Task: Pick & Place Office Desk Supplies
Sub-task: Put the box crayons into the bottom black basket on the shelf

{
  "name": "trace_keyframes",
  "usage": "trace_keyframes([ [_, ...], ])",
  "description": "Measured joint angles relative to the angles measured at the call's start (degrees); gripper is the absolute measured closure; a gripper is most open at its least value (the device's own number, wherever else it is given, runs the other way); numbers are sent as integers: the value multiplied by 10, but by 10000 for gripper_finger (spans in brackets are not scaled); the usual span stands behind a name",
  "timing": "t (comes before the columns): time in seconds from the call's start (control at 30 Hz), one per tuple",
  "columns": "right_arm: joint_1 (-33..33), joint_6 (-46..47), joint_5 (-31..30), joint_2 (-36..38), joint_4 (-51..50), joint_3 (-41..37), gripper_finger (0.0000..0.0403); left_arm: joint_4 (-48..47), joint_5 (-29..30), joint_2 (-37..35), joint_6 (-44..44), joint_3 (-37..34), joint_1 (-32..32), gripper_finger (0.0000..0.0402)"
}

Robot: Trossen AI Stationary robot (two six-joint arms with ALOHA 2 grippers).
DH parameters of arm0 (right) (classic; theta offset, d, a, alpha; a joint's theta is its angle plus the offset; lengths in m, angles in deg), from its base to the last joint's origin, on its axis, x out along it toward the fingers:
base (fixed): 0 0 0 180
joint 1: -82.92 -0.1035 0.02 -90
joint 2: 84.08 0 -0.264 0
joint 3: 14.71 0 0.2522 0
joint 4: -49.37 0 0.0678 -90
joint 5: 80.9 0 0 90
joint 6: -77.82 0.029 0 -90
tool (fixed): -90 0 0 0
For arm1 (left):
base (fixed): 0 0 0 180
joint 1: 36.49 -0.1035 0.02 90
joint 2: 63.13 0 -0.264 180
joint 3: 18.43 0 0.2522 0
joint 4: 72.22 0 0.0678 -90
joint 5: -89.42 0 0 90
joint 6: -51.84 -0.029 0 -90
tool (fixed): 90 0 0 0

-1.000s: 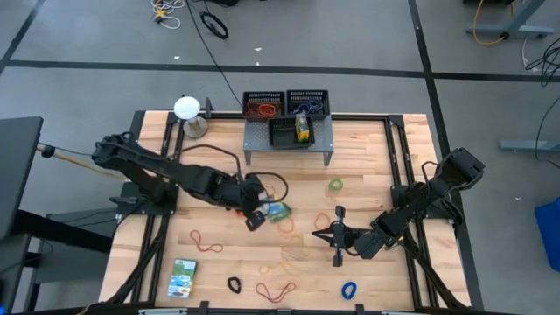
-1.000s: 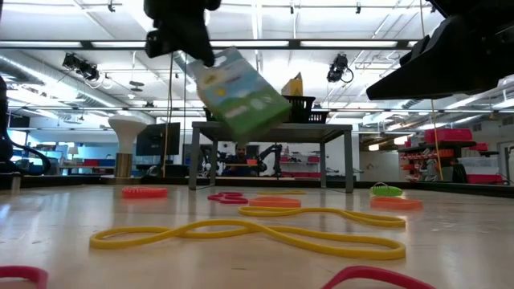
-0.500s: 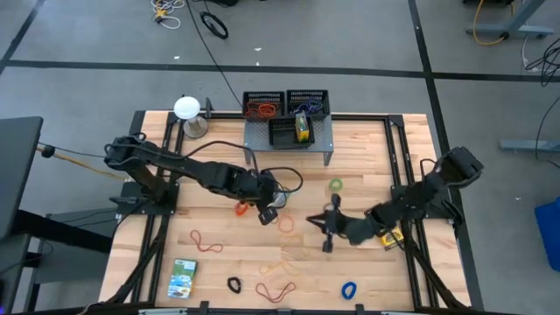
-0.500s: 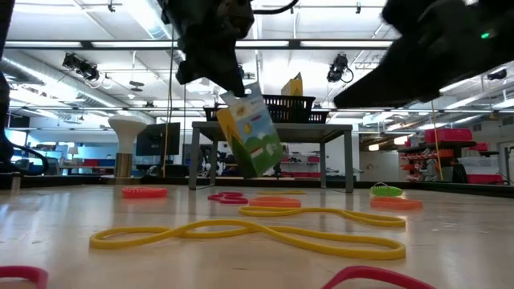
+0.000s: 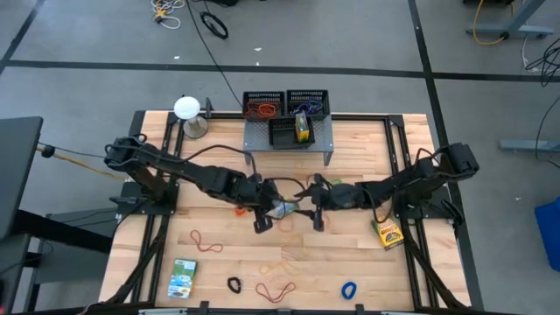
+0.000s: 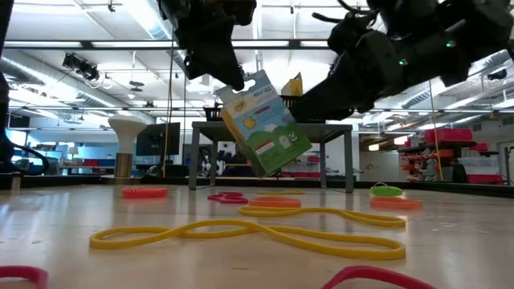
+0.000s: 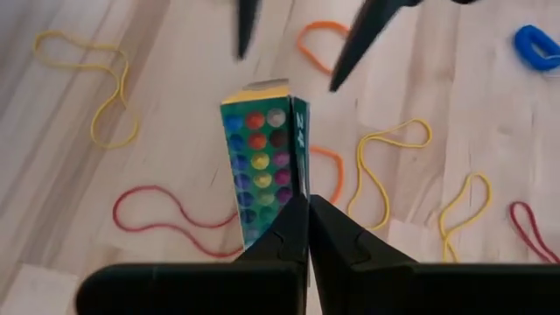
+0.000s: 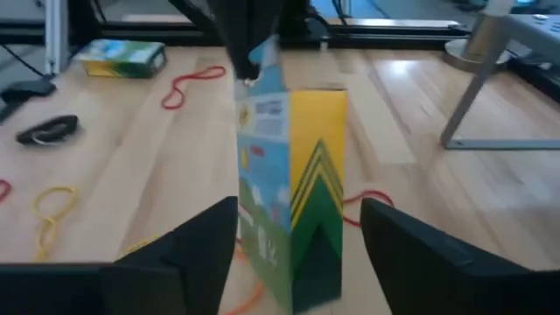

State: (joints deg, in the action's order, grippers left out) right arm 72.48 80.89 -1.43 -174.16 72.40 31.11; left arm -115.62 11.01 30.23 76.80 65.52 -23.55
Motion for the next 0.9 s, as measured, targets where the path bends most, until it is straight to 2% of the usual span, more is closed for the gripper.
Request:
trace_keyframes([
  [0.2,26,-2,89,0,5,15,141,17,3,0,-13,0,2,395],
  [0.63,29,1,94,-37,-8,16,217,40,4,-1,-40,0,5,395],
  [0.8,29,-11,95,-45,6,16,267,40,7,-1,-49,0,10,391],
  [0.9,29,-19,95,-45,19,16,295,30,15,-1,-55,9,15,370],
])
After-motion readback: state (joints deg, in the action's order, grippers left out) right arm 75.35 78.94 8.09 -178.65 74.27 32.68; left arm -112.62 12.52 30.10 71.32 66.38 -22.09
